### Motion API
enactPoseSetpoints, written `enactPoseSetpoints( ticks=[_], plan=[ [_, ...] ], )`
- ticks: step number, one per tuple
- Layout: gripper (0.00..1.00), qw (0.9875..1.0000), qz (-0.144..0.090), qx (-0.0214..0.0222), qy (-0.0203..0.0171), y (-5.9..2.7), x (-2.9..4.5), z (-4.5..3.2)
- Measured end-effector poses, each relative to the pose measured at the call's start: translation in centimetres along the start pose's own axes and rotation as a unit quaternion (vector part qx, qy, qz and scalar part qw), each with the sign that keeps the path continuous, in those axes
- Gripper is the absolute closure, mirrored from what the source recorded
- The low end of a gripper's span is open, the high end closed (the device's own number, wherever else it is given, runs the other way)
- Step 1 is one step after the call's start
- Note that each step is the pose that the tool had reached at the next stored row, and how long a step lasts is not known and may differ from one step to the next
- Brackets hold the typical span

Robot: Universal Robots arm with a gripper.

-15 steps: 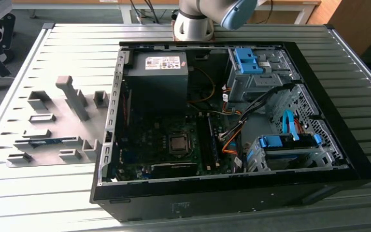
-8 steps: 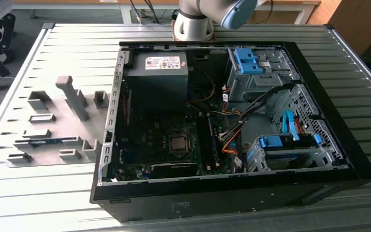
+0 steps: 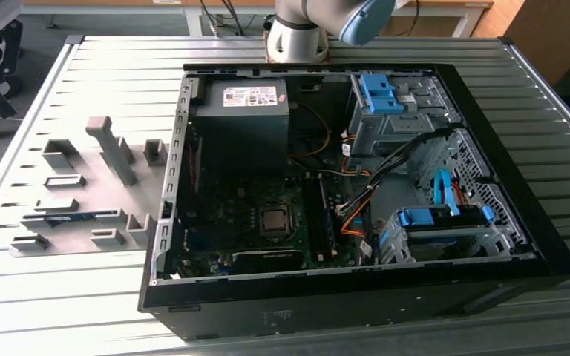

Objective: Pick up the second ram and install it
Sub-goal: 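Pick up the second ram and move it above second insertion slot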

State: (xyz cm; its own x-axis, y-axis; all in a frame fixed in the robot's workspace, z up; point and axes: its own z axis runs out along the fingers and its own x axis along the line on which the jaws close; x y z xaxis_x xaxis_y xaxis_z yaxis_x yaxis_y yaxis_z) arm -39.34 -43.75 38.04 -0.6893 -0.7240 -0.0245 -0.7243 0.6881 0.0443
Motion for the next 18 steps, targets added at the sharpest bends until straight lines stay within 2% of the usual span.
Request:
enactPoseSetpoints(
  ticks=[3, 5, 10, 12, 18],
  plan=[
    [0.89, 0.9997, -0.023, -0.0006, 0.0011, 0.0, 0.0, 0.0],
    [0.89, 0.9991, -0.042, -0.001, 0.0019, 0.0, 0.0, 0.0],
    [0.89, 0.9964, -0.085, -0.0021, 0.0038, 0.0, 0.0, 0.01],
    [0.89, 0.9957, -0.092, -0.0023, 0.0041, 0.0, 0.0, 0.01],
    [0.89, 0.9956, -0.093, -0.0023, 0.0042, 0.0, 0.0, 0.02]
  ],
)
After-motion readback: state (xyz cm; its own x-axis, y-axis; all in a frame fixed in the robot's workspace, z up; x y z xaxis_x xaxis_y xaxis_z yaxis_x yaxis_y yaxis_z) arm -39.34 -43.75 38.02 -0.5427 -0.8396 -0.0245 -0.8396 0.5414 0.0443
